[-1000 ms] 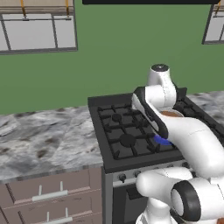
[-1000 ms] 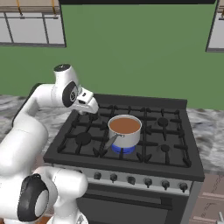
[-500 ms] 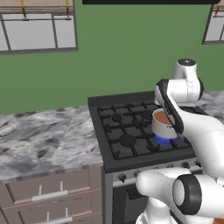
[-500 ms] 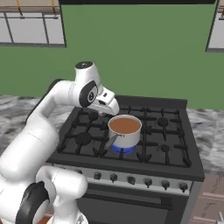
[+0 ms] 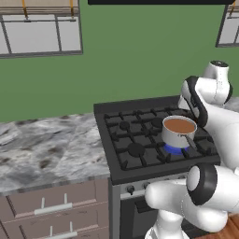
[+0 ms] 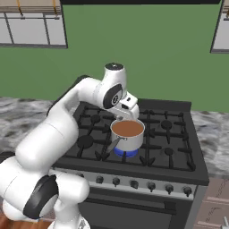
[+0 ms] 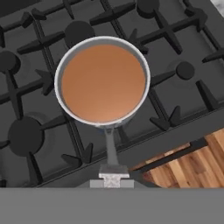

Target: Pick up the sugar cube(s) and place them in the saucepan with hot chocolate.

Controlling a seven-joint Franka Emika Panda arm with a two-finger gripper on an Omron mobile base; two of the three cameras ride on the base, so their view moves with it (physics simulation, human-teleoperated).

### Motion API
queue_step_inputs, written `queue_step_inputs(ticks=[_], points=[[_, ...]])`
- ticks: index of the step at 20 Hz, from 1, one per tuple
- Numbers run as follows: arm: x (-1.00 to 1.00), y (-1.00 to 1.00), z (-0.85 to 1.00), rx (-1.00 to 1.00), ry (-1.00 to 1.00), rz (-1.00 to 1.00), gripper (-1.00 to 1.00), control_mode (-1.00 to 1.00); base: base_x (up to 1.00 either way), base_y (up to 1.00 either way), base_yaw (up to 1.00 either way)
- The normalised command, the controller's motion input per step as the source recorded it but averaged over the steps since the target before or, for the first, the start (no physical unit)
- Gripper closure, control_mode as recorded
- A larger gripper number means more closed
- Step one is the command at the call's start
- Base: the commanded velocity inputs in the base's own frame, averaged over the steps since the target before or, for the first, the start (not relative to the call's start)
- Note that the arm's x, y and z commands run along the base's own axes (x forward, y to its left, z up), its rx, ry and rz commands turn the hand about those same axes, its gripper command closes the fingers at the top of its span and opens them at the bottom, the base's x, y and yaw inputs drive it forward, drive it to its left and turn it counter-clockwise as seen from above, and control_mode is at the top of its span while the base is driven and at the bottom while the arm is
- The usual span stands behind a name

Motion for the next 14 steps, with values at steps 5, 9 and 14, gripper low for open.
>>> queue_step_inputs(ticks=[5,9,14], points=[[0.38,-0.04,-0.24,0.0,0.02,0.0,1.0,-1.0,0.0,0.0,0.0],[0.32,-0.03,-0.3,0.0,0.0,0.0,1.0,-1.0,0.0,0.0,0.0],[0.26,-0.08,-0.47,-0.03,0.0,0.0,1.0,-1.0,0.0,0.0,0.0]])
